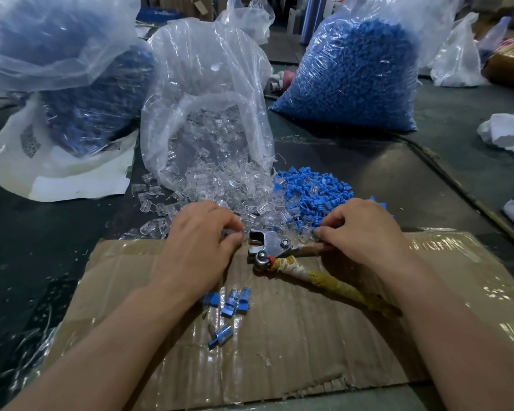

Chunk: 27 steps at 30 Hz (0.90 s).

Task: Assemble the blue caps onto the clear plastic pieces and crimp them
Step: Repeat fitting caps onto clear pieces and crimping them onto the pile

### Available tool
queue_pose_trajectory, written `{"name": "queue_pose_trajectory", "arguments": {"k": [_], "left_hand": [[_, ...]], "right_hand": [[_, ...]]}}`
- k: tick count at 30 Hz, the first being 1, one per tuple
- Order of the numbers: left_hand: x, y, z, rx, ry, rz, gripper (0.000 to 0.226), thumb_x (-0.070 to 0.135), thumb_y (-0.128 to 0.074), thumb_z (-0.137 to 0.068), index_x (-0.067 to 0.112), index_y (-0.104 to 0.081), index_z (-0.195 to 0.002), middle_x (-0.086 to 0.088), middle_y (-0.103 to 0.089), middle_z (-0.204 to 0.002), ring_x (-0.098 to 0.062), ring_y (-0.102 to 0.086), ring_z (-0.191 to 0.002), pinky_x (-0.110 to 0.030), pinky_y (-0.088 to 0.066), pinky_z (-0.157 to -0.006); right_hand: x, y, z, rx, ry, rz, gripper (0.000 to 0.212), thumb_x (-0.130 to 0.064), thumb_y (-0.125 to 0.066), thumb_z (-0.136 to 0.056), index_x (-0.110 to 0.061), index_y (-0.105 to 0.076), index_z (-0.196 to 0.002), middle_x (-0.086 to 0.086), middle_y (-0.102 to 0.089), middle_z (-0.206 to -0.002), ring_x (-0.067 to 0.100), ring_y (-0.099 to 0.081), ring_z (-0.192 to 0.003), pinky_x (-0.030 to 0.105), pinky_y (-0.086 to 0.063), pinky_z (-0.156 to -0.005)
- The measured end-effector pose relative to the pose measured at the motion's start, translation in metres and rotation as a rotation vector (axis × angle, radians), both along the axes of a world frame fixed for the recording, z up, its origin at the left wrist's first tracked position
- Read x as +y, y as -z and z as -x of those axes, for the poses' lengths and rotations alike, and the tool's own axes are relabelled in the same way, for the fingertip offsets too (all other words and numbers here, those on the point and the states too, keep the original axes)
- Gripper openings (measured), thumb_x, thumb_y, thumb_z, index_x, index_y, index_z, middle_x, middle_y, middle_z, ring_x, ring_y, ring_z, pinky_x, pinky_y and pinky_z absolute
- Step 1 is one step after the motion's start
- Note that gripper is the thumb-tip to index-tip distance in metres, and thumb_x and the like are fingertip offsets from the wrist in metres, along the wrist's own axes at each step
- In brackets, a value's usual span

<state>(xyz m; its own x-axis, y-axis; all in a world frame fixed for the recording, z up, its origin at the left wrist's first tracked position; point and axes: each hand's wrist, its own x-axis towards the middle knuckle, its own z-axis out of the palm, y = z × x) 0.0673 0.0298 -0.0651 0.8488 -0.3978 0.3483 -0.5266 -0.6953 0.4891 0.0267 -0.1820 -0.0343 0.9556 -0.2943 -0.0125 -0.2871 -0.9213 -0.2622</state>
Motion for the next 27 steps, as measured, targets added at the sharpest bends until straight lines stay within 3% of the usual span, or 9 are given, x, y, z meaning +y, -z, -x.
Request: {"name": "queue_pose_trajectory", "arguments": {"k": [5,7,11,13,16,18,23,27], "left_hand": [[-0.002,-0.007,0.002,0.017,-0.042,0.154,0.015,0.024,-0.06,-0.084,0.031,-0.051,-0.074,0.018,-0.051,-0.076,-0.004,-0.048,-0.077,-0.021,-0.031,-0.07],[-0.002,-0.011,0.005,0.053,-0.066,0.269,0.016,0.022,-0.058,-0.085,0.03,-0.05,-0.074,0.016,-0.054,-0.075,0.0,-0.051,-0.071,-0.014,-0.035,-0.063],[-0.001,-0.019,0.011,0.255,-0.051,0.531,0.013,0.014,-0.06,-0.084,0.022,-0.056,-0.076,-0.001,-0.062,-0.066,-0.003,-0.062,-0.063,-0.008,-0.046,-0.053],[-0.001,-0.021,0.012,0.335,-0.028,0.608,0.015,0.008,-0.063,-0.082,0.022,-0.059,-0.076,0.001,-0.067,-0.071,-0.005,-0.065,-0.062,-0.009,-0.048,-0.053],[-0.002,-0.023,0.015,0.391,0.004,0.64,0.023,-0.001,-0.066,-0.077,0.022,-0.061,-0.077,0.005,-0.069,-0.074,-0.006,-0.068,-0.066,-0.012,-0.051,-0.058],[-0.003,-0.023,0.017,0.426,0.024,0.662,0.024,-0.003,-0.066,-0.076,0.02,-0.061,-0.077,0.001,-0.069,-0.073,-0.008,-0.068,-0.066,-0.013,-0.051,-0.058],[-0.004,-0.026,0.02,0.418,0.037,0.644,0.023,-0.004,-0.066,-0.076,0.019,-0.06,-0.077,-0.002,-0.068,-0.072,-0.006,-0.068,-0.064,-0.012,-0.052,-0.058],[-0.004,-0.027,0.02,0.451,0.043,0.676,0.021,-0.004,-0.066,-0.076,0.017,-0.061,-0.078,-0.003,-0.068,-0.072,-0.008,-0.068,-0.063,-0.012,-0.051,-0.057]], "right_hand": [[0.001,0.001,-0.002,-0.021,-0.016,-0.002,0.013,-0.033,-0.061,-0.085,-0.027,-0.072,-0.088,-0.007,-0.067,-0.094,0.017,-0.055,-0.097,0.041,-0.047,-0.087],[0.0,0.003,0.0,-0.052,-0.038,0.005,0.011,-0.031,-0.058,-0.088,-0.026,-0.067,-0.087,-0.007,-0.063,-0.092,0.015,-0.054,-0.094,0.04,-0.046,-0.088],[-0.009,0.001,0.007,-0.227,0.018,-0.106,0.008,-0.022,-0.053,-0.092,-0.021,-0.049,-0.085,-0.009,-0.053,-0.079,0.011,-0.046,-0.074,0.031,-0.036,-0.07],[-0.01,-0.002,0.009,-0.292,0.034,-0.173,0.01,-0.019,-0.054,-0.091,-0.02,-0.049,-0.083,-0.013,-0.051,-0.074,0.005,-0.045,-0.067,0.03,-0.034,-0.064],[-0.001,-0.006,0.011,-0.333,-0.017,-0.256,0.018,-0.02,-0.056,-0.09,-0.025,-0.046,-0.076,-0.013,-0.052,-0.072,0.001,-0.049,-0.066,0.016,-0.036,-0.055],[0.007,-0.007,0.013,-0.344,-0.075,-0.297,0.022,-0.02,-0.056,-0.09,-0.028,-0.044,-0.073,-0.013,-0.052,-0.072,-0.003,-0.05,-0.068,0.008,-0.037,-0.058],[0.02,-0.001,0.013,-0.206,-0.189,-0.248,0.023,-0.02,-0.048,-0.094,-0.029,-0.037,-0.075,-0.01,-0.048,-0.077,0.003,-0.044,-0.069,0.015,-0.031,-0.055],[0.021,0.001,0.012,-0.227,-0.225,-0.241,0.015,-0.02,-0.046,-0.094,-0.024,-0.041,-0.081,-0.009,-0.049,-0.079,0.004,-0.045,-0.072,0.016,-0.035,-0.06]]}}
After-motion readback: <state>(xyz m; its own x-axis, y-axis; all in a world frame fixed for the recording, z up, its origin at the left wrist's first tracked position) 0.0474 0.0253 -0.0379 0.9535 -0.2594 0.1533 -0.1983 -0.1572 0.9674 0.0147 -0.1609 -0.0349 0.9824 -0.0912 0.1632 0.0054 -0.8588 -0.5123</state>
